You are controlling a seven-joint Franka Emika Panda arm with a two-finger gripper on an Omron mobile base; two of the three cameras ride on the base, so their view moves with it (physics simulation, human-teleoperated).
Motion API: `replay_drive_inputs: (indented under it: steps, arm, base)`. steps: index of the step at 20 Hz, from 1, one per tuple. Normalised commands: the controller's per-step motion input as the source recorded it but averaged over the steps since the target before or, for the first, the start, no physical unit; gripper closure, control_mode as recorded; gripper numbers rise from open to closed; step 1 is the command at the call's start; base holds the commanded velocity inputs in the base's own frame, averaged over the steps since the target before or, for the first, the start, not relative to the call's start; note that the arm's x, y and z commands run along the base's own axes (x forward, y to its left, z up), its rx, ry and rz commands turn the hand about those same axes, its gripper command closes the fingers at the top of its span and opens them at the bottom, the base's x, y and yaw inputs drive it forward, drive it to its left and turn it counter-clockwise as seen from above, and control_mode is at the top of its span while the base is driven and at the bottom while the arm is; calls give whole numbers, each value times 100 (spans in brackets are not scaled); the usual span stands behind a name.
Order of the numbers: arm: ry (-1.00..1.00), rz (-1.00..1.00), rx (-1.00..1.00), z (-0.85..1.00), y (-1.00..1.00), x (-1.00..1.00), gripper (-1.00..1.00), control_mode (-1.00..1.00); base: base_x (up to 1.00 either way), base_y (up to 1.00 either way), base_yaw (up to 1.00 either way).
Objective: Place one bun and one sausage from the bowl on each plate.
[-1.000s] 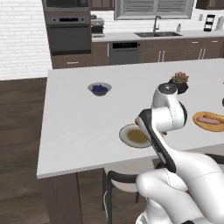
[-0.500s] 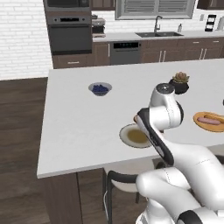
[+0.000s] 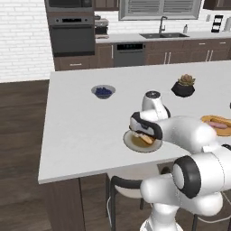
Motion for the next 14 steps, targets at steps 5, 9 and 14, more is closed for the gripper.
replay_drive_inputs:
  steps: [5, 9, 14]
  arm:
    - [37, -12, 4, -24, 6, 76, 100, -100]
    - [4, -18, 0, -50, 29, 6, 100, -100]
    - [0, -16, 0, -54, 6, 0, 100, -100]
  base:
    - [0, 0, 0]
    - [0, 0, 0]
    - [0, 0, 0]
